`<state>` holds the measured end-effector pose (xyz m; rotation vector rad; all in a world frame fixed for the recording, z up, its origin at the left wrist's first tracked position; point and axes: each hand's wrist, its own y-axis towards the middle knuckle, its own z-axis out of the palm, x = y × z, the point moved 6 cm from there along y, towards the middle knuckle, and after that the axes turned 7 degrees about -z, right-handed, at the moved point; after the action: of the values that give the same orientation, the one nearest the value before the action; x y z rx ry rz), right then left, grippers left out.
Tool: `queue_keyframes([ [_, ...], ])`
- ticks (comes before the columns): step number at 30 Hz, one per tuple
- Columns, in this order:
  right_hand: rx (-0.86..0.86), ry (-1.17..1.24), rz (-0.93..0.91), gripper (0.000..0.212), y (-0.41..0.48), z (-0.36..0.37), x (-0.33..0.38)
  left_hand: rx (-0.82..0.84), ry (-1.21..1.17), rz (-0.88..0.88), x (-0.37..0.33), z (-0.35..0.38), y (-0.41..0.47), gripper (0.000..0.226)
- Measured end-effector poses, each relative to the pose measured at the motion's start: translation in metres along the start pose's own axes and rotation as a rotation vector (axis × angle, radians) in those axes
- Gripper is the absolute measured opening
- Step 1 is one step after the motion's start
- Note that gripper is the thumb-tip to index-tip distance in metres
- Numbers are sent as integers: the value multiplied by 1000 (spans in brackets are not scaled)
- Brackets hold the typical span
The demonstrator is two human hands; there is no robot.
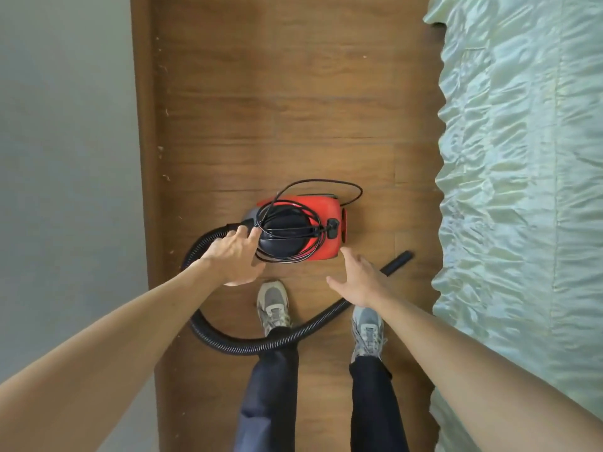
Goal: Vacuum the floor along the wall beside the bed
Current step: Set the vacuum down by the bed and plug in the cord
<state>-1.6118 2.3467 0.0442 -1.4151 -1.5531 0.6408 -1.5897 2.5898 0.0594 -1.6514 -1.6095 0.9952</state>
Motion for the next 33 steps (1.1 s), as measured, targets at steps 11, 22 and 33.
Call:
queue_keyframes([
  [11,-84,280,85,55,79,28,0,-49,39,6,10,28,75,56],
  [22,-475,1116,522,34,133,48,-12,-173,88,47,12,44,98,33],
  [33,-529,1298,600,16,132,35,-11,-335,225,46,14,37,95,24],
])
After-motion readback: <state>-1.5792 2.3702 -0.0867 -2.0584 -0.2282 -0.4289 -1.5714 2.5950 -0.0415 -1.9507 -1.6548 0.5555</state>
